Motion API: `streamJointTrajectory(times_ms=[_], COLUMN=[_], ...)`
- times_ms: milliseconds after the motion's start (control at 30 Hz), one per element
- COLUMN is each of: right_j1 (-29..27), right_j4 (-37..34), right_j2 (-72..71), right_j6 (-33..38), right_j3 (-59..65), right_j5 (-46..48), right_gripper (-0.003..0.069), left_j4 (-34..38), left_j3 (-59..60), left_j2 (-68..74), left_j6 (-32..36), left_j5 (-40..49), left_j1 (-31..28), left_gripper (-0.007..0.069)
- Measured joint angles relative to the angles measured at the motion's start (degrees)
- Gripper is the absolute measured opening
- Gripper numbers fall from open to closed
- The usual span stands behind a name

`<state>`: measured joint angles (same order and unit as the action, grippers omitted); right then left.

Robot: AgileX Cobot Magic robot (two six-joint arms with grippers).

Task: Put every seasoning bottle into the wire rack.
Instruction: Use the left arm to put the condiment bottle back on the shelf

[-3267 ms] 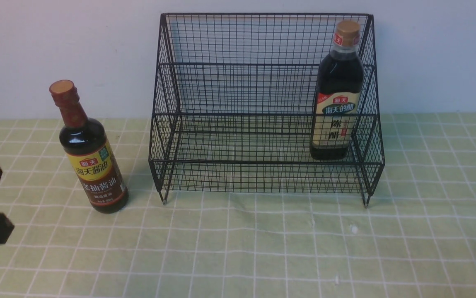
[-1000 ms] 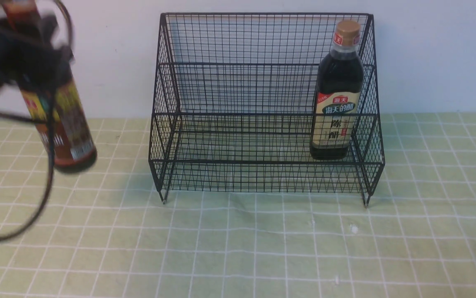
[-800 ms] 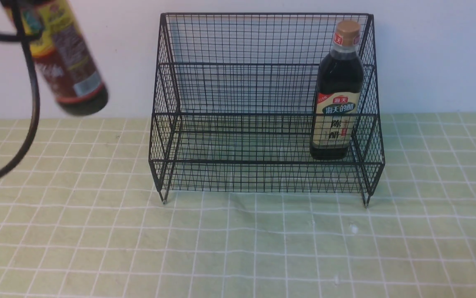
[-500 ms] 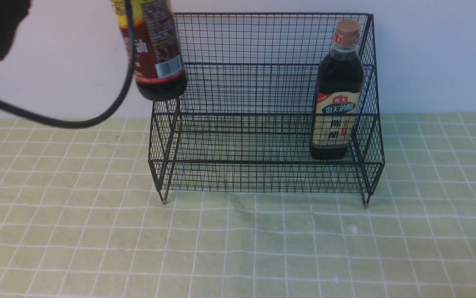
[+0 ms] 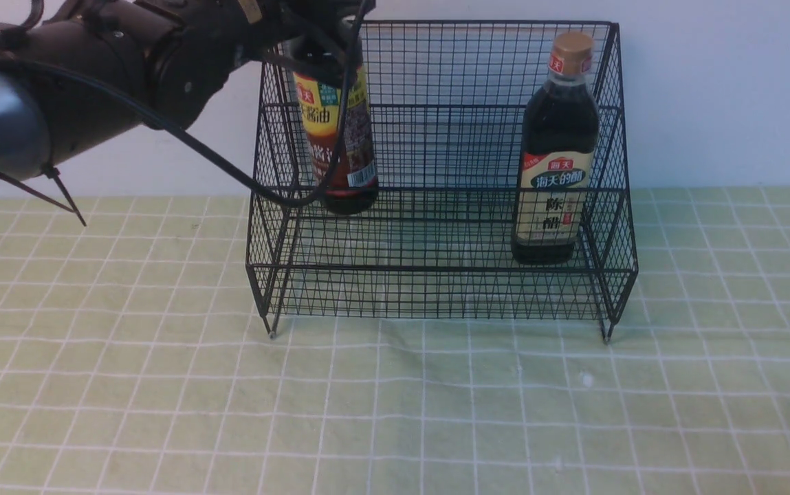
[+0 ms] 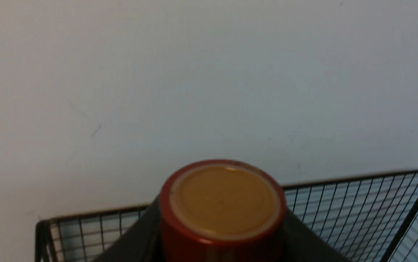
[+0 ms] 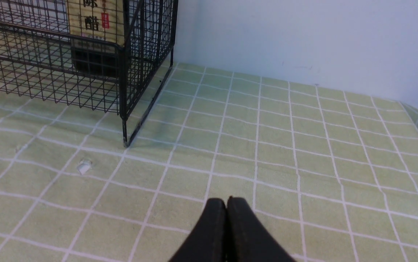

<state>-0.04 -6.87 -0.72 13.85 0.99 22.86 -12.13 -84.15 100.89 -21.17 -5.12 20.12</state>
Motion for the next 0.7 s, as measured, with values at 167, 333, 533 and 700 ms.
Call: streamJointTrajectory(times_ms=[167,333,533,700], right_j1=[0.0,0.0,0.0,0.0], right_j4=[0.0,0.0,0.0,0.0], right_j2=[0.0,0.0,0.0,0.0], right_j6=[0.0,0.0,0.0,0.1], right_j3=[0.0,0.0,0.0,0.0], right_j5=[0.0,0.0,0.0,0.0], right_gripper=[-0.0013,-0.0013,-0.0013,-0.0013], left_j4=[-2.3,-2.6,-3.2,-5.9], left_j3=[0.0,0.0,-0.2,-0.5], left_j2=[0.7,2.1,4.1,4.9], left_j6=[0.0,-0.1,0.0,0.0], left_j5=[5.1,6.9,7.7,6.6], left_j1=[0.0,0.0,1.1,2.7], left_gripper=[0.0266,0.0266,0.0266,0.0266])
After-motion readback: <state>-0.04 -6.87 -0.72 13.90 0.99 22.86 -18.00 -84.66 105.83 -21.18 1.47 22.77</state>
